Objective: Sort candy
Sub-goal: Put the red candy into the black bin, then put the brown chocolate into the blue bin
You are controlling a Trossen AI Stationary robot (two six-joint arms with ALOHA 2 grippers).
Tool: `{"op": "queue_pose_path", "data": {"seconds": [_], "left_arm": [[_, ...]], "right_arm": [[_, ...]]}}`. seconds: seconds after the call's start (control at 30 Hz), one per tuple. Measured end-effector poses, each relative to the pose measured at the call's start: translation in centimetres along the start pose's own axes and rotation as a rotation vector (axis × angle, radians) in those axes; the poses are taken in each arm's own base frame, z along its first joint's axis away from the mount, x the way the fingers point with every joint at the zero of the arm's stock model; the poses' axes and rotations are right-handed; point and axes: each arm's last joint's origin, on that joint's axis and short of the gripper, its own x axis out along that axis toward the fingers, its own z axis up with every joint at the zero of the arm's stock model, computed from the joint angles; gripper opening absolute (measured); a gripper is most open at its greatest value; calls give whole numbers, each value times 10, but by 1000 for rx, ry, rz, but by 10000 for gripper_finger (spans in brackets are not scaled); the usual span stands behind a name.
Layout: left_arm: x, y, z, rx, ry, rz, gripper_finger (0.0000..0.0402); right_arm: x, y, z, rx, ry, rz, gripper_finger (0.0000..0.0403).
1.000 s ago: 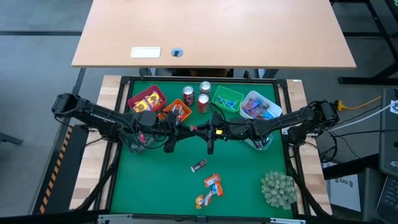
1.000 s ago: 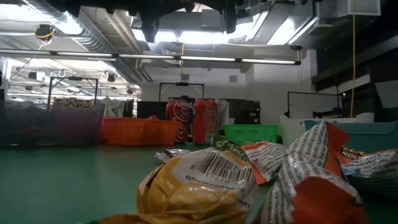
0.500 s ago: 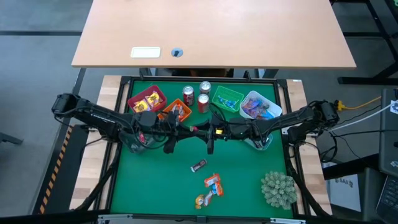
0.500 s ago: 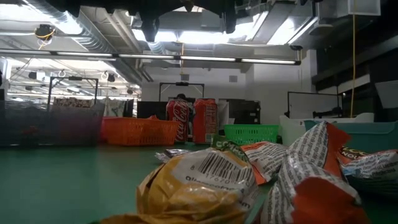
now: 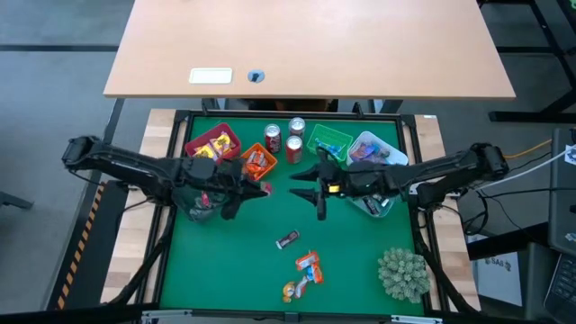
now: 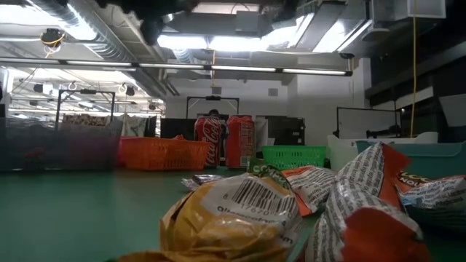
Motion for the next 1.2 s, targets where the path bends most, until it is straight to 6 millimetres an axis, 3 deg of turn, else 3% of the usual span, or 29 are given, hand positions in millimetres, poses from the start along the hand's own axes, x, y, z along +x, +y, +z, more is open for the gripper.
{"op": "queue_pose_path", "data": {"seconds": [0.13, 0.27, 0.57, 0.77, 1.07, 1.2], "left_arm": [[-28, 3, -2, -2, 97, 45, 28], [-56, 11, -16, -56, 277, 153, 28], [-99, 29, -55, -257, 720, 493, 29], [-104, 33, -63, -299, 818, 591, 55], [-99, 36, -63, -234, 765, 687, 125], [-95, 36, -64, -231, 772, 693, 144]], "right_arm": [[-9, -2, -3, -18, 93, -14, 189], [-11, -3, -14, -23, 213, 15, 189], [5, -4, -43, -10, 365, 8, 189], [23, -3, -68, -4, 464, 78, 189], [44, -5, -102, -5, 551, 90, 189], [57, -2, -114, -18, 523, 191, 189]]}}
